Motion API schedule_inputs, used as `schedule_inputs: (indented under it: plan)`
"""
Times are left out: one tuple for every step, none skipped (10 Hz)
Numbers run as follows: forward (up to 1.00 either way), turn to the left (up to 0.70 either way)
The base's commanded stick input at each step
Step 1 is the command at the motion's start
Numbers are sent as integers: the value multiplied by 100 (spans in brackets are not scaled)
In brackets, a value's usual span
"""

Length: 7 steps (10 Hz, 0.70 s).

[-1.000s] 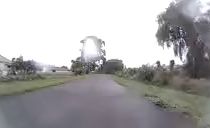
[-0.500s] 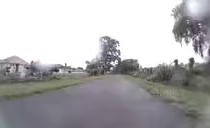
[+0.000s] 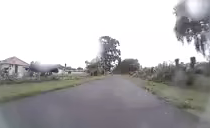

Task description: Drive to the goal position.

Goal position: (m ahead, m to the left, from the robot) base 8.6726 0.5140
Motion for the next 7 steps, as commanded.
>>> schedule_inputs:
  plan:
    - [85,0]
    - [85,0]
    - [85,0]
    - [85,0]
    - [85,0]
    - [85,0]
    - [85,0]
